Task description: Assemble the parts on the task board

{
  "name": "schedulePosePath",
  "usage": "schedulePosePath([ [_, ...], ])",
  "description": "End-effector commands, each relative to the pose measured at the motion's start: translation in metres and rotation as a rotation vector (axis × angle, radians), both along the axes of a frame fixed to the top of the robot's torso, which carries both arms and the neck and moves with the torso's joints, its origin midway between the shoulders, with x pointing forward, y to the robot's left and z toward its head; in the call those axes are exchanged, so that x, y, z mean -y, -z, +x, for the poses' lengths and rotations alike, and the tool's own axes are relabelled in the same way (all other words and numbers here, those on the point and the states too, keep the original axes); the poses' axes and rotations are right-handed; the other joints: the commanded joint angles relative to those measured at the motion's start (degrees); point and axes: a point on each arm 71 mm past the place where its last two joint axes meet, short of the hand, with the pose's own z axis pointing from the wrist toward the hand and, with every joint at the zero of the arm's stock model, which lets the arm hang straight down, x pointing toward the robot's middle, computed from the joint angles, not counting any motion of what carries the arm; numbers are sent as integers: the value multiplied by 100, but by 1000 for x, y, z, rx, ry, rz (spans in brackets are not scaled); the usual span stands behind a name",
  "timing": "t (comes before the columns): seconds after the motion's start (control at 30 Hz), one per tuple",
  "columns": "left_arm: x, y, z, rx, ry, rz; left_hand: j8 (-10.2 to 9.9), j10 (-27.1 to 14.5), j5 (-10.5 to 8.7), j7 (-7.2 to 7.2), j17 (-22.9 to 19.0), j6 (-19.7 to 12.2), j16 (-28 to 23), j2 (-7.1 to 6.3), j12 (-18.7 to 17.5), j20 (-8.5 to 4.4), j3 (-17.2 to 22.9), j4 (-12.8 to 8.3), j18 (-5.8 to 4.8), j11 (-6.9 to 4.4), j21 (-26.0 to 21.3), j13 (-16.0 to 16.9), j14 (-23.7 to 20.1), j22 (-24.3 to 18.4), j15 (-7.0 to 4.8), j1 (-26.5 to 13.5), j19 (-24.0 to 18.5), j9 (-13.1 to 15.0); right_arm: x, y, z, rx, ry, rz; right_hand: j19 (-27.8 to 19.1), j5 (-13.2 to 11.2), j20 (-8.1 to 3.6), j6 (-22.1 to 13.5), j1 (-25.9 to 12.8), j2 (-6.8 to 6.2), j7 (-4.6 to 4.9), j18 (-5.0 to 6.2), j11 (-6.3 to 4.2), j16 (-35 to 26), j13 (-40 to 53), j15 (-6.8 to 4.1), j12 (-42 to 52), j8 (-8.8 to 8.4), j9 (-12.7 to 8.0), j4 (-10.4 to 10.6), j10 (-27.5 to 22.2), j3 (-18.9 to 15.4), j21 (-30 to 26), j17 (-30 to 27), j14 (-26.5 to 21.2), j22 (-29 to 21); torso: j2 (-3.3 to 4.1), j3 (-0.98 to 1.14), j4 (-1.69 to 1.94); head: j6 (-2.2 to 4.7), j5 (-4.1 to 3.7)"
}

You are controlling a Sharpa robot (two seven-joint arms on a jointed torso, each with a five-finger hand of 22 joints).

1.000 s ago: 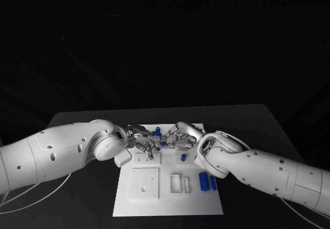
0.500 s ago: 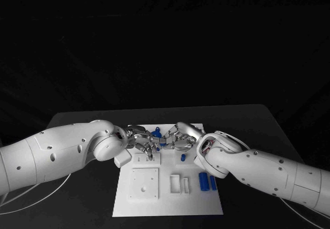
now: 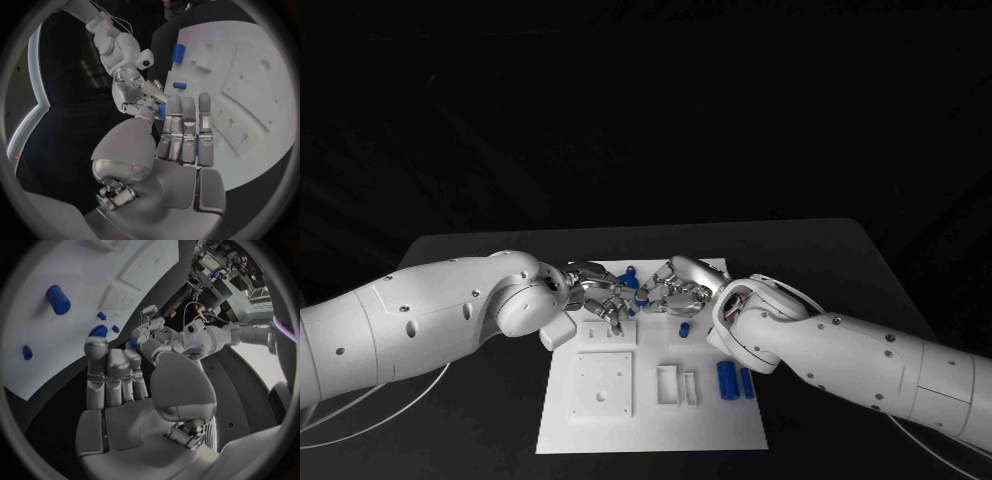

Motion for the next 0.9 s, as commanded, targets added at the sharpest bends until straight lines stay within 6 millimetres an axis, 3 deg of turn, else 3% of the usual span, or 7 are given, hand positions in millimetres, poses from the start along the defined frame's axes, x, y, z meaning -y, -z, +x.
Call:
schedulePosePath([
  [0.03,1,-2,1,11,-2,-22,121,23,95,-34,12,-26,22,111,6,-3,515,-467,-22,-6,29,12,-20,57,-6,-205,-41,186,-3,1,-2,-6,-21,-8,170,29,-29,325,18,57,-40,-100,-13,20,2,-34,-30,37,7,-7,3,30,23,5,4,447,-1,1,0,-5,-4],
  [0.17,2,-2,1,15,-2,-30,163,40,162,-57,28,-17,44,202,34,-10,669,-704,-17,-18,46,31,-13,143,-13,-474,-54,444,-3,1,-2,-8,-22,-8,170,46,-29,326,15,55,-41,-100,-14,18,4,-34,-28,37,7,-6,5,32,24,4,3,447,0,1,1,-6,-5],
  [0.23,2,-3,2,19,-4,-39,201,67,361,-66,44,1,64,265,45,-28,802,-931,-13,-39,74,38,1,225,-28,-726,-53,691,-3,1,-2,-9,-22,-9,169,58,-29,326,12,48,-41,-100,-14,15,-1,-34,-35,38,7,-5,2,31,18,2,4,445,-1,2,0,-10,-9],
  [0.37,2,-3,3,25,-11,-56,122,131,406,-114,66,103,95,386,74,-43,854,-1214,-7,-62,99,56,43,331,-54,-977,-51,1024,-4,1,-2,-10,-22,-9,166,93,-29,323,9,39,-40,-99,-14,3,-11,-35,-48,37,7,4,-1,27,7,-8,3,443,0,2,0,-13,-11],
  [0.5,2,-3,3,29,-19,-66,-74,196,477,-145,103,236,133,505,105,-66,849,-1552,5,-89,135,84,96,453,-87,-1227,-19,1426,-3,1,-2,-9,-16,-8,166,394,-31,319,-25,-18,-42,-97,-16,-23,-35,-37,-79,38,7,35,-12,-21,-26,-30,0,434,1,3,-1,-15,-12],
  [0.7,2,-3,4,33,-20,-61,-245,268,793,-160,115,389,146,403,92,-88,792,-1706,24,-114,194,77,143,566,-117,-1175,0,1492,-2,1,-1,-5,-9,-5,170,514,-33,320,2,-27,-44,-98,-19,-34,-46,-39,-88,37,6,63,-10,-94,-41,-39,4,433,0,3,0,-18,-18],
  [0.9,2,-3,3,34,-6,-49,-506,330,799,-167,101,544,117,251,2,-87,684,-1579,36,-122,180,39,168,642,-122,-895,7,1487,-2,1,-1,-3,-6,-3,173,524,-33,324,2,-22,-47,-98,-21,-28,-37,-40,-74,38,7,67,-2,-89,-36,-33,5,434,-1,2,2,-23,-19],
])
